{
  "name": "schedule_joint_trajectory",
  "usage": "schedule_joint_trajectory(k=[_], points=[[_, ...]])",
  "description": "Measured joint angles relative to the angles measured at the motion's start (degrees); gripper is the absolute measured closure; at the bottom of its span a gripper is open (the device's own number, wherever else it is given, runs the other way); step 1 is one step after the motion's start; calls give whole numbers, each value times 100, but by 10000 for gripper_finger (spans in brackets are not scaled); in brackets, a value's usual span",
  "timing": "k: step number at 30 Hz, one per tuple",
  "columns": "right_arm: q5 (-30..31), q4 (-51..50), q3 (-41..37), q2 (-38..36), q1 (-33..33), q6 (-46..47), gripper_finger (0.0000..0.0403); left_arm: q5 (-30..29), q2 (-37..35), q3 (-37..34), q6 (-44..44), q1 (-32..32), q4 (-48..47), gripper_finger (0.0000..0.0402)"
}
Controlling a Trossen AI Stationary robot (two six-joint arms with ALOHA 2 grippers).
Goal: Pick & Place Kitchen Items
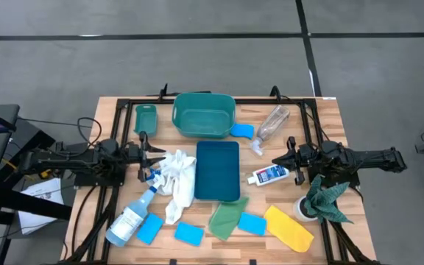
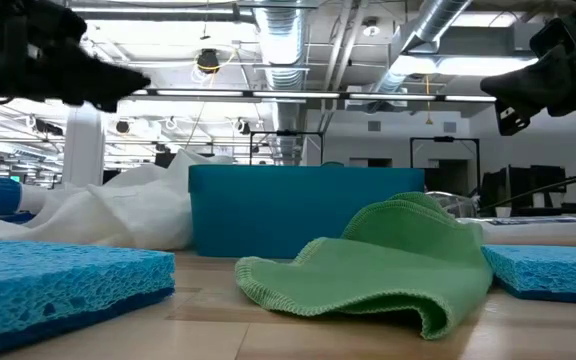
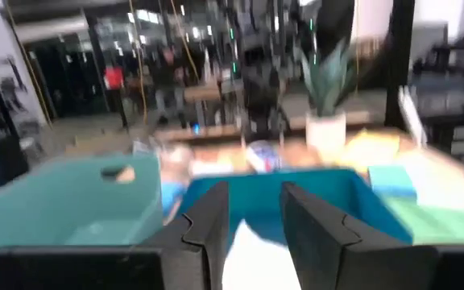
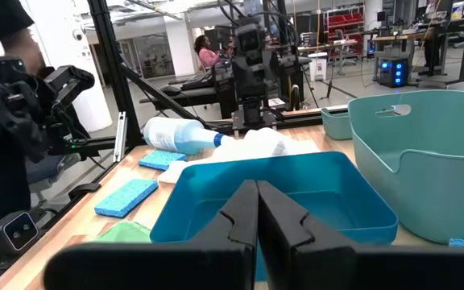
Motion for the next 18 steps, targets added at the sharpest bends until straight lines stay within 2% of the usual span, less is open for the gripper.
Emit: schedule_joint_trajectory(k=[7, 10, 12, 18], points=[[0, 1, 0, -1, -2, 2, 403, -40, 1, 2, -2133, -11, 1212, 293], [0, -1, -2, -2, 0, 2, 403, -95, 4, 2, -3725, -12, 1681, 293], [0, -1, -1, 0, -2, 0, 403, -345, 11, 2, -4690, -11, 1817, 293], [0, -1, -2, 0, 0, 0, 403, -1469, 34, 1, -4984, -9, 2397, 293]])
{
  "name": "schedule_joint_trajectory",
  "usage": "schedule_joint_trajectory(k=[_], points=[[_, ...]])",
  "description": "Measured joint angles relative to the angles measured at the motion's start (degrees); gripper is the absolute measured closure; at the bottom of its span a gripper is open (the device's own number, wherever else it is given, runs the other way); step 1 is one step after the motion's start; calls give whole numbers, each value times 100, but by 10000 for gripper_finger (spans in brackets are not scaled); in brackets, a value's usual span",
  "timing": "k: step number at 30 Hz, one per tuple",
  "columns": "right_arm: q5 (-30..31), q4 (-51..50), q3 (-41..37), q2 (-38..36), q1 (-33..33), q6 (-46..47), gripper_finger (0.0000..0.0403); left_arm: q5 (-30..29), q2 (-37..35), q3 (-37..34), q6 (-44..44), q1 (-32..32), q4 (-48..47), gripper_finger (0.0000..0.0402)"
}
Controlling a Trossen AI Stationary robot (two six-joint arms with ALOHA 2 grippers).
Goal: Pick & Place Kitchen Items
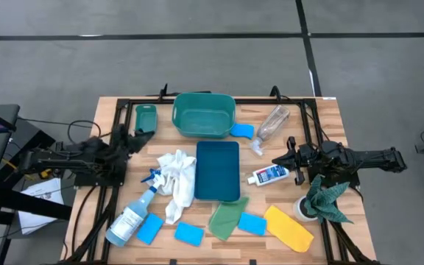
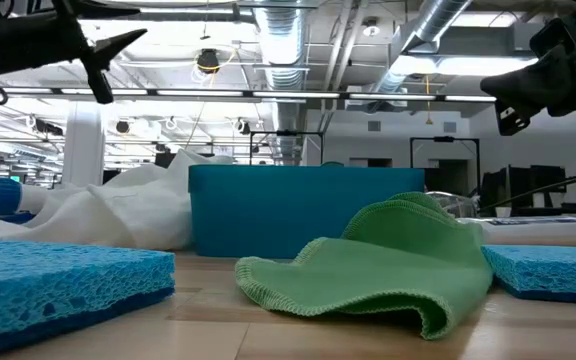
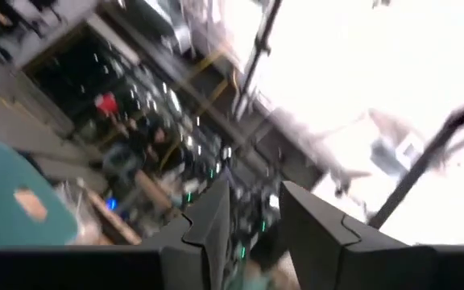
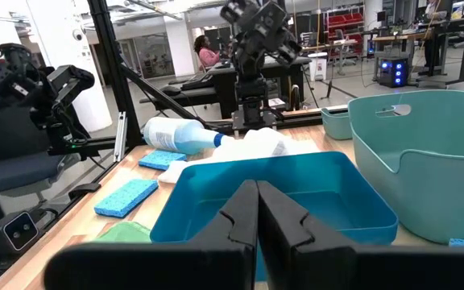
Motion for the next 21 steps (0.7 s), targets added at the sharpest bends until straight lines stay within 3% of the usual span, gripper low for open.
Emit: schedule_joint_trajectory(k=[7, 13, 17, 21], points=[[2, 41, 0, 0, 0, 110, 403, -435, -2, -1, -149, 0, 1154, 293], [7, 480, 0, 0, -13, 1425, 403, -504, 3, -1, 84, 0, 2197, 293], [197, 1479, 0, 0, -15, 1976, 403, -484, 77, 94, 633, 2, 2490, 293], [342, 2920, 0, -4, -15, 1905, 403, -477, 296, 427, 727, 2, 2529, 293]])
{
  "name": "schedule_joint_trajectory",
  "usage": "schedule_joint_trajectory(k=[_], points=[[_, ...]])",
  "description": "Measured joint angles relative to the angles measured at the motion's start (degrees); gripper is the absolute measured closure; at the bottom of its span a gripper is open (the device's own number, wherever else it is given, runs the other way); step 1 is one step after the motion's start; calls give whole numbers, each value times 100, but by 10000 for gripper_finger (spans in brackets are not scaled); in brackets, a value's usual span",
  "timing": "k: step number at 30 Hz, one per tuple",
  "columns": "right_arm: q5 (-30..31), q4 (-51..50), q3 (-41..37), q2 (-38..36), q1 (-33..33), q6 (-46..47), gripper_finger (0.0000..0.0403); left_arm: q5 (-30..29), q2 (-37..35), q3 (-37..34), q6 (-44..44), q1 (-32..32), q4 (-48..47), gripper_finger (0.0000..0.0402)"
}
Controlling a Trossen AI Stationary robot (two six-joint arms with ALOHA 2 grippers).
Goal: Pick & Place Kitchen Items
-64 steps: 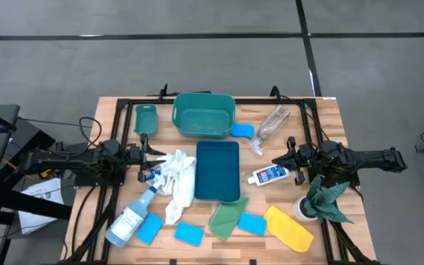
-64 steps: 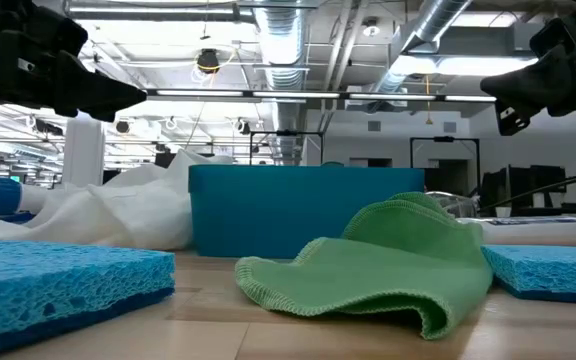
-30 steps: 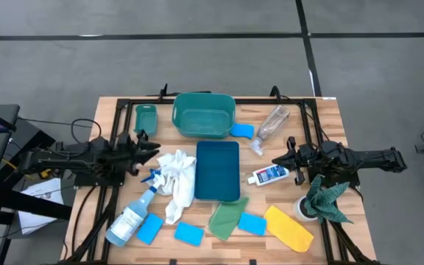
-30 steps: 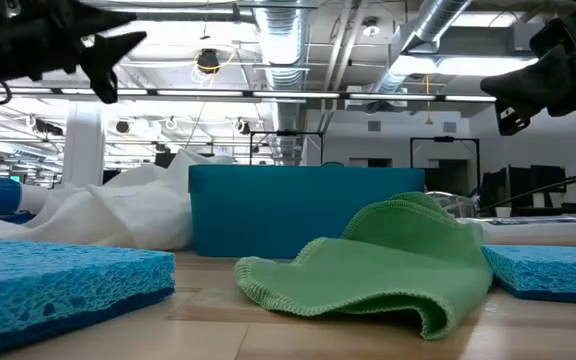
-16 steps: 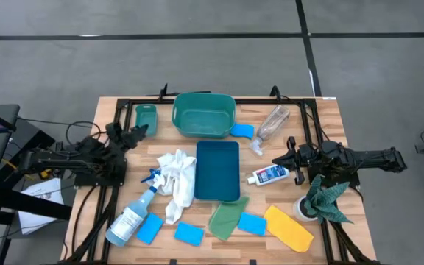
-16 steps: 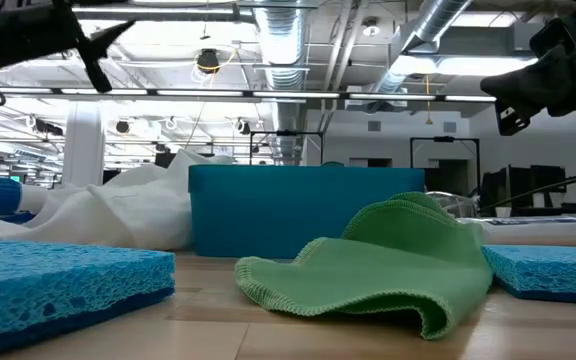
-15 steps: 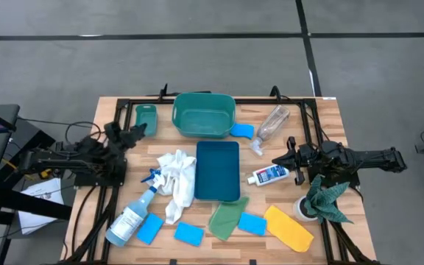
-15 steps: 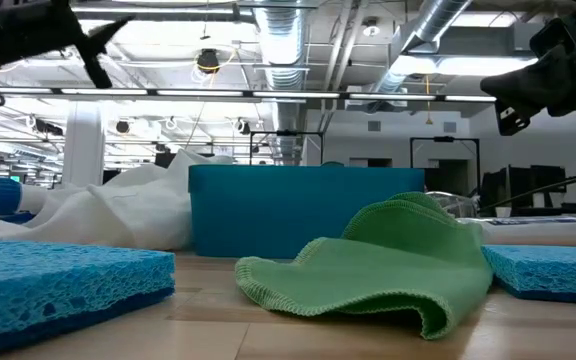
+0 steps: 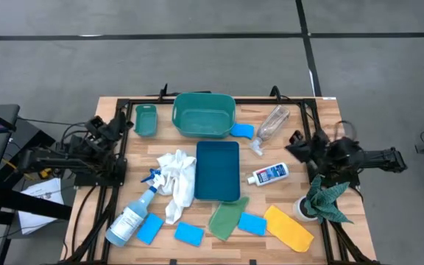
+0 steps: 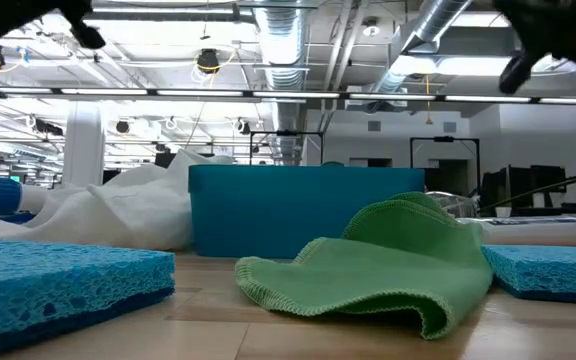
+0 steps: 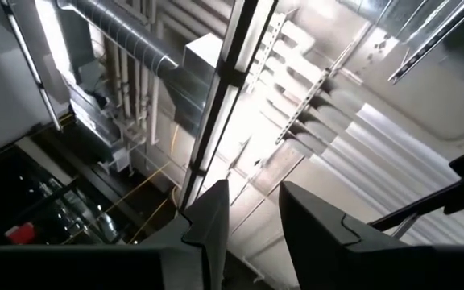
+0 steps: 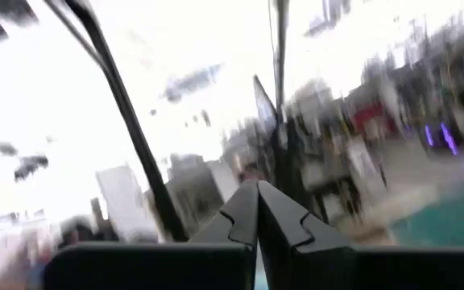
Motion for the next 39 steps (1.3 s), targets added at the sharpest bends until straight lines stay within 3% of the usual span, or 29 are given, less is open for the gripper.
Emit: schedule_joint_trajectory(k=[6, 14, 18, 21, 25, 34, 39], points=[[298, 984, -2, 4, 1, 7, 403, 1, 552, 436, 24, 0, 2, 293], [718, 2041, 4, 4, 1, 927, 403, -150, 1104, 934, 230, 0, 128, 293], [729, 2222, 258, 4, 1, 936, 402, -149, 1310, 1457, 831, 0, -330, 292], [784, 1872, 636, 15, 1, 886, 387, -147, 1419, 2011, 1371, 0, -1193, 277], [779, 1245, 1221, 138, 1, 455, 324, -49, 1511, 3010, 1537, 0, -3120, 228], [694, 723, 2051, 572, 4, 132, 113, 12, 2404, 5515, 2007, 0, -6895, 99], [692, 529, 2271, 773, 17, 143, 48, 87, 3270, 6764, 2013, 0, -9079, 64]])
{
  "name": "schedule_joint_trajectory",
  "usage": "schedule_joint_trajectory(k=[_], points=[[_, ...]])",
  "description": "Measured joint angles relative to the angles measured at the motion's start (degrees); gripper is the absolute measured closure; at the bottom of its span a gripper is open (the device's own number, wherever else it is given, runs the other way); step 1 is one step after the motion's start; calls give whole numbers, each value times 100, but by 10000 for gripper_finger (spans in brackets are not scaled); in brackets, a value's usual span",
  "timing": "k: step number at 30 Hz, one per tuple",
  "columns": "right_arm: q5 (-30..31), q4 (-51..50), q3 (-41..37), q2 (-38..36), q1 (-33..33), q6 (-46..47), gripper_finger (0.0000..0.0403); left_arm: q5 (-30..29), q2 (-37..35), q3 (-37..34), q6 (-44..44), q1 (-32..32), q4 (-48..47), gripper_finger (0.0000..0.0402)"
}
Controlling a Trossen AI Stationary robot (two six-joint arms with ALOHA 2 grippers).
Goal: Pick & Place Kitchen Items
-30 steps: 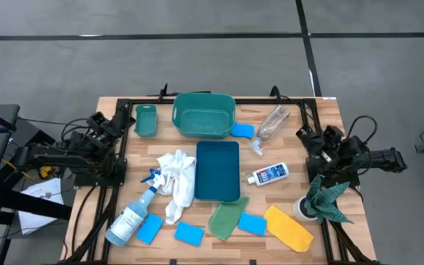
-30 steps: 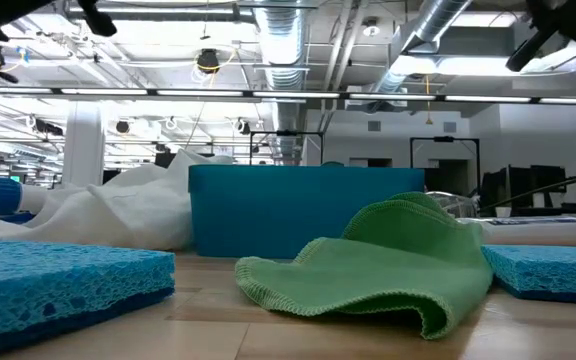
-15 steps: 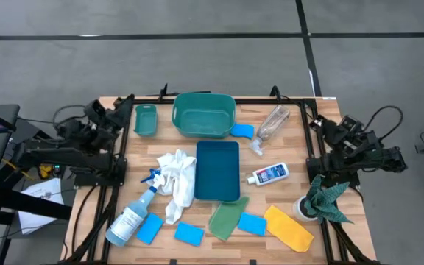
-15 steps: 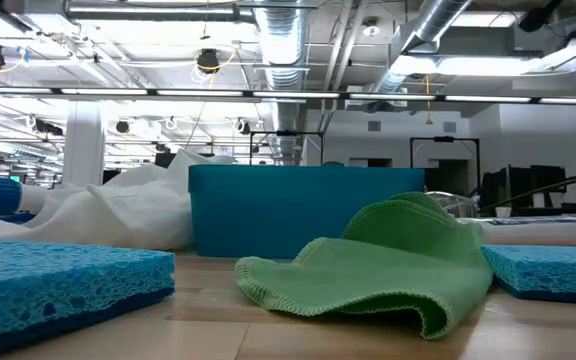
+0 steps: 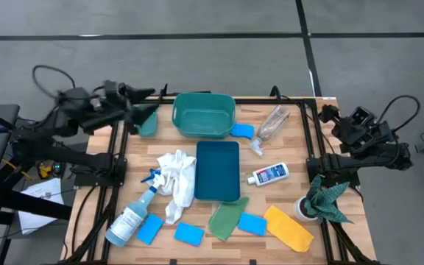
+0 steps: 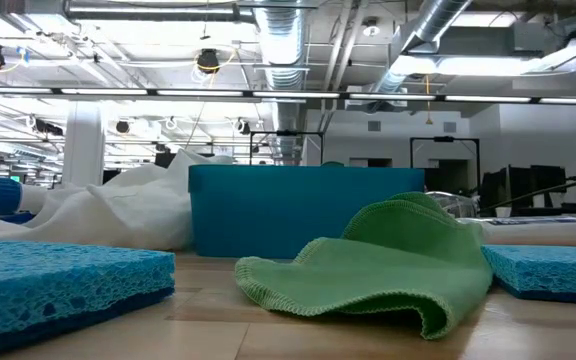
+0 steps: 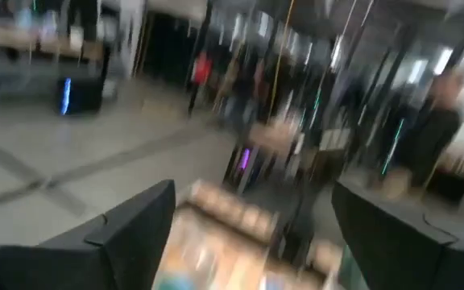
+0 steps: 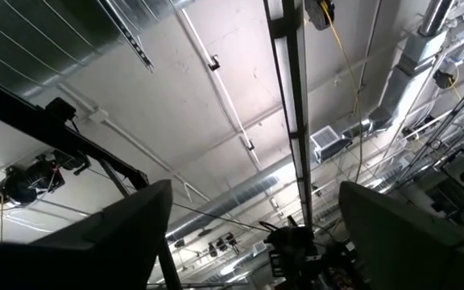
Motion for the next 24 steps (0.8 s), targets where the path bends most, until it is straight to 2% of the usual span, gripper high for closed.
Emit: schedule_joint_trajectory(k=[4, 14, 18, 24], points=[[-135, -7, 144, 151, 0, -1, 25, 86, 680, 536, 348, 0, -1466, 51], [-146, -24, 245, 250, -1, 0, 23, 1074, 2007, 576, 482, -43, -3827, 46], [-146, -24, 245, 250, -1, -1, 23, 1448, 2481, 574, 864, -200, -4190, 46], [-147, -58, 245, 250, -1, -1, 23, 1847, 2978, 574, 1193, -385, -4158, 46]])
